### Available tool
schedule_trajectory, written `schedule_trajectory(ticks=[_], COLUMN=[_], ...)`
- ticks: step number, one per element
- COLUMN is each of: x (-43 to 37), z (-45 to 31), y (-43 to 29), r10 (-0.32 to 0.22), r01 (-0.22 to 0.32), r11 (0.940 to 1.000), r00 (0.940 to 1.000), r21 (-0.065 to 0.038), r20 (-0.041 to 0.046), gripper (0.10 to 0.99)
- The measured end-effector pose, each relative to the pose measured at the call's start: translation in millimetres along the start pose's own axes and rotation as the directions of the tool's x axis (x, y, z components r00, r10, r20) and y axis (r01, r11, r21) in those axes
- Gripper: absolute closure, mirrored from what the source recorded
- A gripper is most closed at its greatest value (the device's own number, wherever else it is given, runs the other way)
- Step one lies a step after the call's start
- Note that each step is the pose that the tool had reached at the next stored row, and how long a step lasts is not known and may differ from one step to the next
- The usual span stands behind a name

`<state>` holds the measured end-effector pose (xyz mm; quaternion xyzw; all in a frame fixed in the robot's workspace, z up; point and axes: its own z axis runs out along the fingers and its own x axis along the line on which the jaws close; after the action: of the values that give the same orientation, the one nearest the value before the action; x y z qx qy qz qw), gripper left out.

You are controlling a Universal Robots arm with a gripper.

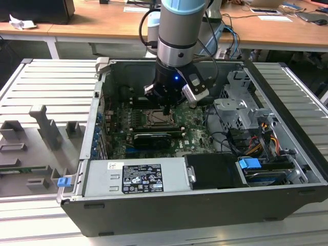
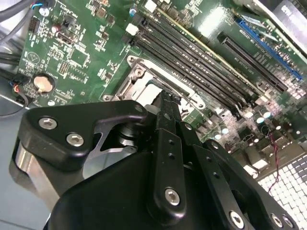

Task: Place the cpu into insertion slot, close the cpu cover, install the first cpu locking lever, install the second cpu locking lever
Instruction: 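Install the second cpu locking lever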

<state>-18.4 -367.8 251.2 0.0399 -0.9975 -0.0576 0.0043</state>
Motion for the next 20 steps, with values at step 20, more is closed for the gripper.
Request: schedule_trajectory(ticks=[20], x=[40.3], z=[24.0], y=[-21.3], r10=[-0.018], r01=[0.018], r11=[0.9974], r00=[0.9998], r21=[-0.070], r20=[0.0043], gripper=[0.980])
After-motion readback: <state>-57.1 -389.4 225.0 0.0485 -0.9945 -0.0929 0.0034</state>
